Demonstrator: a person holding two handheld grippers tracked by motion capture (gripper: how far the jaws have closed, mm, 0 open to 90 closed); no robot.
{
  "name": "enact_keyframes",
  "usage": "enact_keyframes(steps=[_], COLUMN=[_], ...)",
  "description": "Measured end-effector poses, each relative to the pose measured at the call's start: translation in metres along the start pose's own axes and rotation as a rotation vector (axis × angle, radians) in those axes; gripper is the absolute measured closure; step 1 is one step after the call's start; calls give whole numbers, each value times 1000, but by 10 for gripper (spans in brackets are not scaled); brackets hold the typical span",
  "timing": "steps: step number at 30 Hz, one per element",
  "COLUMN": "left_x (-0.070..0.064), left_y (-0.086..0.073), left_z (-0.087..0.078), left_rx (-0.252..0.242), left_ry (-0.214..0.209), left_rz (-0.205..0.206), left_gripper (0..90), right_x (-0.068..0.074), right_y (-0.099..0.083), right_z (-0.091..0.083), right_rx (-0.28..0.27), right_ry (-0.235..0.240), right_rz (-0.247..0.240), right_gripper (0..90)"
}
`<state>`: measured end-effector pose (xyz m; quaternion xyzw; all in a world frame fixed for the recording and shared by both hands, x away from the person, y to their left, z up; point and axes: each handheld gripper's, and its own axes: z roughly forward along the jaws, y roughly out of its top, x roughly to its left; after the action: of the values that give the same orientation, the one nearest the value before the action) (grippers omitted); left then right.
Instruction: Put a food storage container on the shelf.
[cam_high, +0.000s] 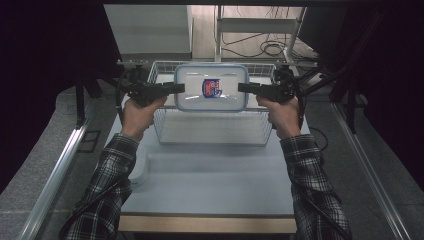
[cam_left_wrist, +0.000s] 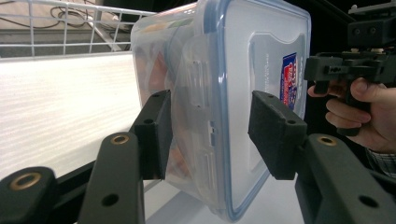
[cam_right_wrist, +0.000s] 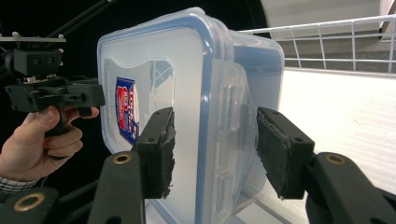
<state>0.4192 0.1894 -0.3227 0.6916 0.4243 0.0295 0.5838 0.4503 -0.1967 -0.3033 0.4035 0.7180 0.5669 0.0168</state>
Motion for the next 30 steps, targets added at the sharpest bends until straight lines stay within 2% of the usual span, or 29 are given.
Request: enact_keyframes(steps=[9, 11, 12, 13, 14, 15, 16, 17, 19, 20, 21, 22, 25, 26, 28, 29, 30], left_x=[4, 1, 0, -2, -2, -2, 3, 4, 3, 0, 0, -3, -3, -3, -4, -4, -6], left_y=[0, 0, -1, -2, -3, -3, -4, -4, -4, -3, -3, -3, -1, 0, 2, 2, 4], left_z=[2, 3, 4, 6, 8, 8, 9, 9, 9, 8, 8, 8, 9, 10, 11, 11, 12], left_rx=[-18, -8, 2, 22, 27, 27, 13, 10, 11, 21, 21, 22, 20, 8, 0, 0, 10], left_ry=[-2, 43, 56, 88, 101, 101, 76, 69, 74, 103, 103, 133, 137, 130, 140, 140, 153], left_rz=[-13, 14, 27, 47, 49, 49, 19, 14, 17, 39, 39, 55, 56, 41, 41, 41, 48], left_gripper=[494, 490, 543, 543, 536, 522, 532, 538, 539, 562, 575, 606, 604, 597, 588, 586, 587], right_x=[-2, -2, -1, -1, -3, -3, -7, -9, -10, -11, -11, -11, -11, -10, -10, -10, -11], right_y=[0, -1, -1, -1, -2, -2, -4, -4, -4, -3, -3, -1, -1, 0, 1, 1, 1], right_z=[2, 3, 3, 3, 4, 4, 4, 4, 4, 5, 5, 6, 7, 8, 9, 9, 9], right_rx=[-2, -3, 3, 9, 15, 15, 2, 0, 0, 0, 0, -2, -6, -5, 1, 1, -7], right_ry=[-9, -14, -22, -32, -39, -39, -22, -16, -11, -18, -18, -46, -55, -97, -150, -150, -175], right_rz=[-17, -23, -23, -26, -20, -20, 9, 17, 26, 33, 33, 32, 36, 15, 11, 11, 7], right_gripper=[466, 458, 449, 433, 420, 420, 421, 421, 421, 413, 413, 391, 376, 363, 338, 338, 346])
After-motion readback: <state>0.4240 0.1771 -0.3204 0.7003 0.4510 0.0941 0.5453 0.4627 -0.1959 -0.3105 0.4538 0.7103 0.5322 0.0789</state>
